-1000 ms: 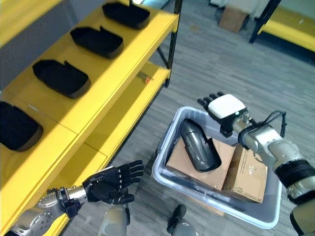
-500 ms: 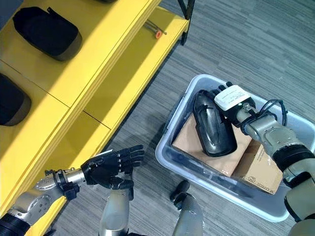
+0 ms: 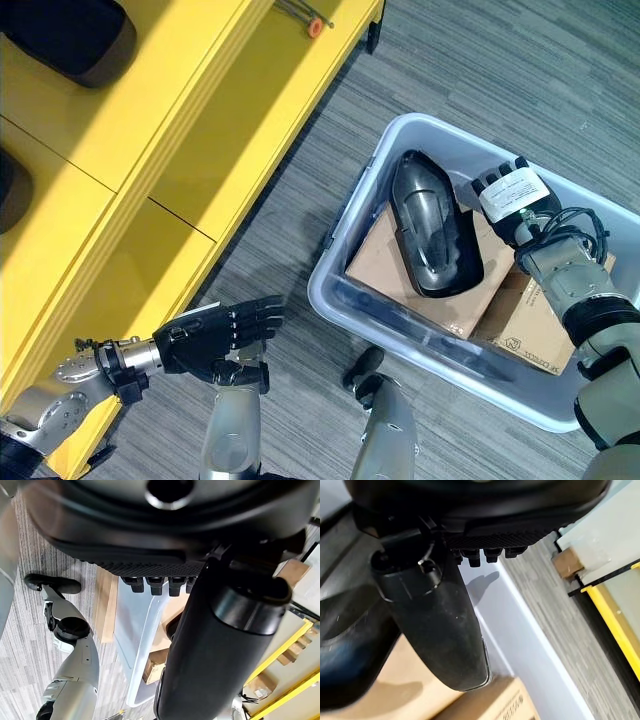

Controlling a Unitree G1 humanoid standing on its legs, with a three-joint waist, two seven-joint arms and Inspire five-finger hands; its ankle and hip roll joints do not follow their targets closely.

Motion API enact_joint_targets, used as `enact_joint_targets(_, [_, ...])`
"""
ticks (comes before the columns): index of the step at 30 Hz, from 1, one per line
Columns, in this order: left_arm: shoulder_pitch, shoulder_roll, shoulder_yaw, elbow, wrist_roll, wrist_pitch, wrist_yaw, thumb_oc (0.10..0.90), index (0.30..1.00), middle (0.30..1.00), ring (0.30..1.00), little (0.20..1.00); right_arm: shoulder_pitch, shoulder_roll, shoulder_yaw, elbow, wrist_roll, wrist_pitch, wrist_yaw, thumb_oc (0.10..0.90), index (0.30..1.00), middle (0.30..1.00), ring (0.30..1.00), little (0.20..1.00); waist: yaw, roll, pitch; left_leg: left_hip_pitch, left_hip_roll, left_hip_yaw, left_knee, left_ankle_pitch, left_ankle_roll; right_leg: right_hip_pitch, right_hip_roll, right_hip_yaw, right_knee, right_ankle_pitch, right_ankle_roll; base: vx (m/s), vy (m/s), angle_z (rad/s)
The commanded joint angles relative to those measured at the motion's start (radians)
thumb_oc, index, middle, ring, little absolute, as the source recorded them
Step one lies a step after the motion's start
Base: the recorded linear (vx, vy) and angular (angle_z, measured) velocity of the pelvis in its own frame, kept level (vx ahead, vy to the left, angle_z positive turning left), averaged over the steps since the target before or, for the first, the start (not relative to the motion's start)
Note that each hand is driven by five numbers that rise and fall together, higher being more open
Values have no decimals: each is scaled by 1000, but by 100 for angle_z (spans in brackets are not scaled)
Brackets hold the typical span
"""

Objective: Move parts from the plastic box to the shelf.

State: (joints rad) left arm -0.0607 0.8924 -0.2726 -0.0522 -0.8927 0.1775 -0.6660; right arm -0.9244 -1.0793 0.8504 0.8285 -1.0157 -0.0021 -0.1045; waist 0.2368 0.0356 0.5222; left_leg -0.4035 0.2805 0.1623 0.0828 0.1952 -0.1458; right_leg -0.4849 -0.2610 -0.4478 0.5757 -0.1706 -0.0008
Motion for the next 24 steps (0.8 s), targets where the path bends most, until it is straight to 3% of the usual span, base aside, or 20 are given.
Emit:
enact_joint_targets(1, [-16,10,42,-91,-80,-15,-47,900,1000,1000,1000,1000,-177,-111,46,-6,-126,-37,7,900,1000,1000,1000,1000,8,-1,-2,-69,16,8,-11,34,2,27,43,1,77,-61,20,-36,-130,-5])
enact_joint_targets(5, [-8,10,50,-94,-65,-12,-42,900,1000,1000,1000,1000,-120,-124,13,-21,-220,-89,-79,900,1000,1000,1000,1000,3,-8,-2,-96,24,4,-3,41,-1,-6,43,3,99,-63,20,-31,-102,-1])
enact_joint_targets(9, [-11,7,44,-90,-59,-14,-42,900,1000,1000,1000,1000,-104,-115,-4,-36,-236,-58,-135,900,1000,1000,1000,1000,0,-6,-2,-109,29,3,1,44,-4,-20,43,5,105,-62,20,-28,-49,-2])
enact_joint_targets(10, [-12,-1,41,-82,-48,-25,-40,900,1000,1000,1000,1000,-83,-99,-29,-55,-239,-39,-100,900,1000,1000,1000,1000,-6,-5,-2,-118,33,7,3,43,-4,-32,44,7,106,-60,21,-62,-49,-2])
enact_joint_targets(12, [-18,-9,36,-76,-52,-34,-34,900,1000,1000,1000,1000,-56,-84,-44,-68,-210,-59,-36,900,1000,1000,1000,1000,-12,-4,-2,-123,35,9,0,45,-6,-38,46,9,103,-60,22,-60,-26,0])
enact_joint_targets(18, [-50,-24,28,-64,-51,-28,-27,900,1000,1000,1000,1000,-56,-28,-12,-25,-150,-159,4,900,1000,1000,1000,1000,-13,8,-2,-135,38,12,0,49,-9,-57,43,13,109,-60,21,-33,-4,-3])
enact_joint_targets(22, [-63,-35,30,-55,-50,-20,-36,900,1000,1000,1000,1000,-46,6,13,-16,-124,-170,-8,900,1000,1000,1000,1000,-12,10,-2,-136,37,13,0,50,-11,-58,40,10,102,-55,21,-28,-14,0])
enact_joint_targets(24, [-64,-44,28,-53,-37,-19,-43,900,1000,1000,1000,1000,-50,27,16,-18,-75,-174,52,900,1000,1000,1000,1000,-13,12,-2,-132,37,15,-2,49,-11,-57,41,11,95,-50,21,-15,3,-1])
